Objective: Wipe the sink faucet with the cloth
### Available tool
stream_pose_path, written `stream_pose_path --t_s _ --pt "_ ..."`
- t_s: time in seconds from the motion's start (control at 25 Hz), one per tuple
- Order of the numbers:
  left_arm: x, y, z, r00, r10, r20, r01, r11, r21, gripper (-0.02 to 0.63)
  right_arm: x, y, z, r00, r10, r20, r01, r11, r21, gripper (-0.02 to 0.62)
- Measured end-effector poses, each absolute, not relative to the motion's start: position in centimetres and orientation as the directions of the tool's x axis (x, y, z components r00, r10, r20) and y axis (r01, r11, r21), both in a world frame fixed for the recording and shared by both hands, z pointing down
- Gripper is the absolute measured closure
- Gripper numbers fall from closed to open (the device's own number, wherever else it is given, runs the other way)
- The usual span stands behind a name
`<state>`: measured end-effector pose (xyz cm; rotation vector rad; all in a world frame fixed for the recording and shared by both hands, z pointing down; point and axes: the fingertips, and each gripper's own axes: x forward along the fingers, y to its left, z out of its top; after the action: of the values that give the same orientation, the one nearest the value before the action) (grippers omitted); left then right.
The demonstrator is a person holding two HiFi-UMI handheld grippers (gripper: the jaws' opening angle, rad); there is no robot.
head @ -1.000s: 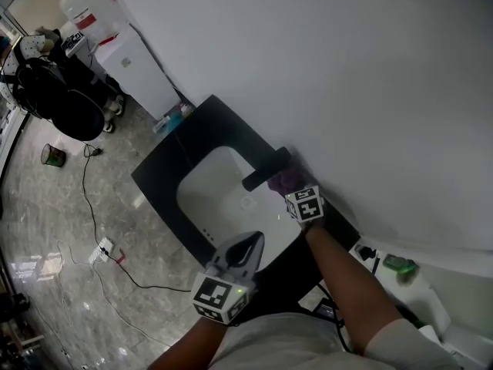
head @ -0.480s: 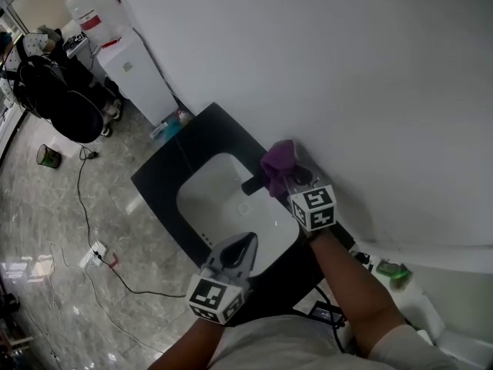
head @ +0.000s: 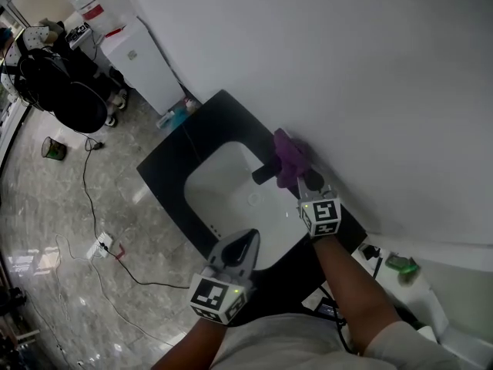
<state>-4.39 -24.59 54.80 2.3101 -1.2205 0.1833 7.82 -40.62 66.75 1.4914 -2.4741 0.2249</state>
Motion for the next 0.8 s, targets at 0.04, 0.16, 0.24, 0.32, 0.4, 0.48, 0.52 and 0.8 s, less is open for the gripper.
stream_pose_path --t_s 0.04,0.16,0.24,0.32,0.4,0.48,0.52,0.8 --pt "-4.4 -24.3 55.0 0.589 -0.73 0.348 -0.8 -0.464 0.38 0.6 8.1 -40.6 68.6 -0.441 -0.834 0.333 -0.889 0.457 -0.031 0.558" --pt "-4.1 -23.8 55.9 0.598 -0.723 0.347 -0.793 -0.471 0.385 0.6 8.4 -41.3 73.0 -0.416 -0.792 0.446 -0.889 0.457 -0.017 0.555" --pt "-3.9 -23.7 56.4 0.598 -0.718 0.356 -0.793 -0.468 0.39 0.6 8.3 -41.0 76.5 -0.405 -0.739 0.538 -0.882 0.471 -0.016 0.557" --pt "-3.2 -23.5 56.5 0.61 -0.706 0.359 -0.785 -0.48 0.392 0.6 8.3 -40.5 79.1 -0.403 -0.69 0.601 -0.878 0.476 -0.042 0.557" --pt "-2.5 -23.1 56.4 0.619 -0.702 0.351 -0.779 -0.491 0.391 0.6 8.4 -40.6 79.8 -0.4 -0.672 0.624 -0.88 0.472 -0.056 0.555" --pt "-2.3 -22.8 56.5 0.619 -0.706 0.346 -0.779 -0.495 0.384 0.6 8.4 -40.8 79.2 -0.402 -0.681 0.612 -0.883 0.466 -0.061 0.557" --pt "-2.3 -22.7 56.7 0.619 -0.706 0.343 -0.779 -0.5 0.378 0.6 8.2 -40.9 78.2 -0.408 -0.698 0.589 -0.883 0.466 -0.059 0.557" --pt "-1.8 -21.3 54.2 0.645 -0.713 0.275 -0.759 -0.559 0.333 0.6 6.2 -37.6 62.5 -0.505 -0.813 0.291 -0.854 0.519 -0.032 0.556"
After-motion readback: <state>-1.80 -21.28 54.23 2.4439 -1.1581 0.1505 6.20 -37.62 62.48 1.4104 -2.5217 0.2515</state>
